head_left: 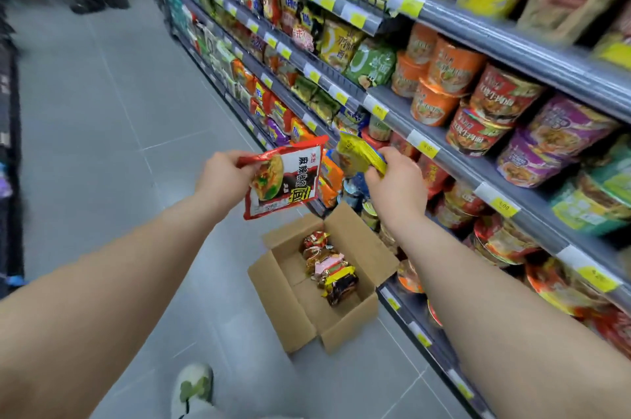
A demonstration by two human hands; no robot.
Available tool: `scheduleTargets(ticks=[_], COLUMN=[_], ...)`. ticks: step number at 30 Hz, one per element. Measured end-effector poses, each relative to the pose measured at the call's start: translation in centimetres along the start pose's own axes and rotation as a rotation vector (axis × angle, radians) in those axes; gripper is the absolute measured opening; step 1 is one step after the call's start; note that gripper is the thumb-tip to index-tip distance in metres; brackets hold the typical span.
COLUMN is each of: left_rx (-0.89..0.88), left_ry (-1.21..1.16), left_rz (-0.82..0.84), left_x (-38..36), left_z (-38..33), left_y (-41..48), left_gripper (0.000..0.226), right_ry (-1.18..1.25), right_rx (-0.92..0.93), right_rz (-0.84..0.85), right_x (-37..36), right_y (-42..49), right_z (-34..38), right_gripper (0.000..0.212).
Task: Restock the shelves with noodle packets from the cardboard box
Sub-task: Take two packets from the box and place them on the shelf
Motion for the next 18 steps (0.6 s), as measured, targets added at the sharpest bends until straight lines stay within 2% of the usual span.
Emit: scheduleTargets(ticks=[5,11,18], left_rx=[-0.122,-0.235,-0.331], left_ry=[-0.118,-0.136,-0.195], left_rz=[-0.040,-0.026,-0.014], left_x=[7.0,15.1,17.1], left_z=[-0.2,-0.4,-4.6], left_y=[6.7,17.0,26.7], left_gripper=[0.028,0.028,0.022], right_ry=[0.035,0.031,-0.013], right_rx=[0.087,0.071,0.115], right_rz=[-0.086,-0.197,-0.334], right_x=[-5.0,-10.5,-11.5], right_y=[3.6,9.1,16.3], right_z=[8.8,17.9,22.2], right_gripper=[0.036,0.033,0.034])
Point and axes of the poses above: each hand's wrist, its own y-axis towards the middle knuckle, its own x-axis out of the back of the hand, z = x × y, the point moved 6 cm from there along y, towards the middle knuckle, and after that the axes turned 12 degrees about y, right-handed, at the moved point
